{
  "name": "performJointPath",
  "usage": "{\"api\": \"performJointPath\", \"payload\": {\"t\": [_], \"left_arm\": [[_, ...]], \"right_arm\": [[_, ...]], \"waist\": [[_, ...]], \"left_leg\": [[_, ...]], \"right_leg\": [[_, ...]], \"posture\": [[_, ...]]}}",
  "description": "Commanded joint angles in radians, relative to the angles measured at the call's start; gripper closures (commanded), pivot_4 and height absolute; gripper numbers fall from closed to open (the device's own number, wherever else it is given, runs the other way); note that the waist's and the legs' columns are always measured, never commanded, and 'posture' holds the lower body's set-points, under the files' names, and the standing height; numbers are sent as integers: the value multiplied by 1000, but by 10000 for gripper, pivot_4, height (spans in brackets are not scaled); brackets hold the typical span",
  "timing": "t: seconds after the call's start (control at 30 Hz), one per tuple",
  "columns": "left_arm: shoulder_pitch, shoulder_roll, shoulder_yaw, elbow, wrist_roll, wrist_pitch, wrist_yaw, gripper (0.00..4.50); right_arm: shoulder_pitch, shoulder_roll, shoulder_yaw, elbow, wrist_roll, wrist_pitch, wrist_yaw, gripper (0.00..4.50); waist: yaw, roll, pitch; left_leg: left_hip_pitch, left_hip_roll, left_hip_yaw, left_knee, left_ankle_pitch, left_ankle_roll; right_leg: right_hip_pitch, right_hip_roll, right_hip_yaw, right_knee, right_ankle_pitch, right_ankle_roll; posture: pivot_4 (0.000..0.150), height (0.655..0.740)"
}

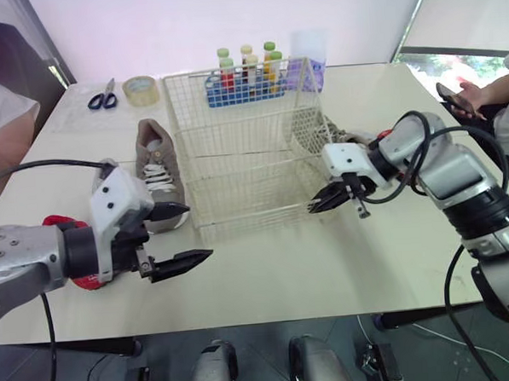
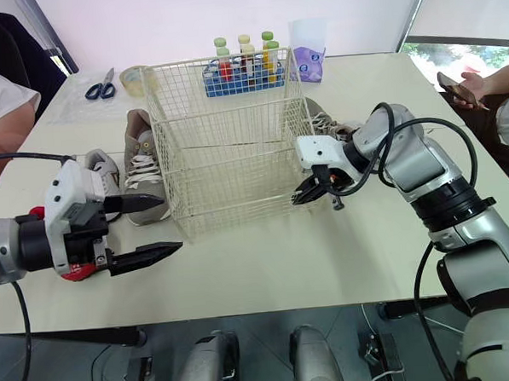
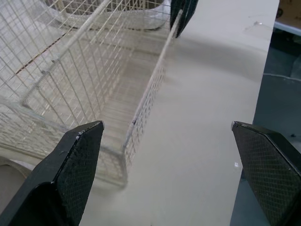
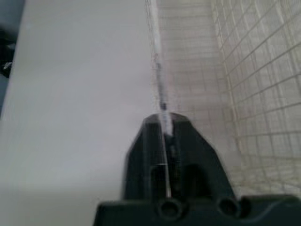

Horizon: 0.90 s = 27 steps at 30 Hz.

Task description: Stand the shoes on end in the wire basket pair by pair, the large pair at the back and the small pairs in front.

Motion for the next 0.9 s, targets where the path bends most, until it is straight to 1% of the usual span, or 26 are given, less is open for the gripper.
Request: {"api": "performJointPath", "payload": {"t": [0.03,0.1,0.23,0.3,0.4,0.5,0.9], "left_arm": [[-6,-18,-6,-1,21,-25,-2,0],[0,-29,-2,3,27,-27,-7,0],[12,-43,-12,25,64,-39,-28,0],[0,-51,-36,32,81,-47,-39,0],[-36,-57,-73,53,102,-54,-59,0],[-53,-58,-89,75,125,-61,-83,0],[-61,-90,-123,90,177,-73,-122,0]], "right_arm": [[15,4,-67,-52,-7,71,-86,44681],[28,12,-94,-89,2,135,-136,44681],[91,12,-142,-247,14,307,-250,44681],[100,28,-135,-272,-15,327,-316,44681],[123,34,-132,-300,11,311,-321,44681],[145,22,-135,-302,31,273,-307,44681],[183,-19,-150,-275,49,176,-267,44681]], "waist": [[0,0,0],[0,0,0],[9,0,0],[14,0,0],[26,0,0],[26,0,0],[24,0,0]], "left_leg": [[0,0,0,0,0,0],[1,0,0,0,0,0],[1,0,-1,0,1,-1],[0,0,-1,0,1,-1],[0,0,0,1,1,-1],[0,0,0,1,1,-1],[0,0,-1,1,1,0]], "right_leg": [[0,0,0,0,0,0],[1,0,0,1,0,-1],[1,0,0,1,0,-1],[1,0,0,0,0,-1],[1,0,0,0,0,-1],[1,0,0,0,0,-1],[1,0,0,0,0,-1]], "posture": [[1500,7400],[1500,7400],[1500,7400],[1500,7400],[1500,7400],[1500,7400],[1500,7400]]}}
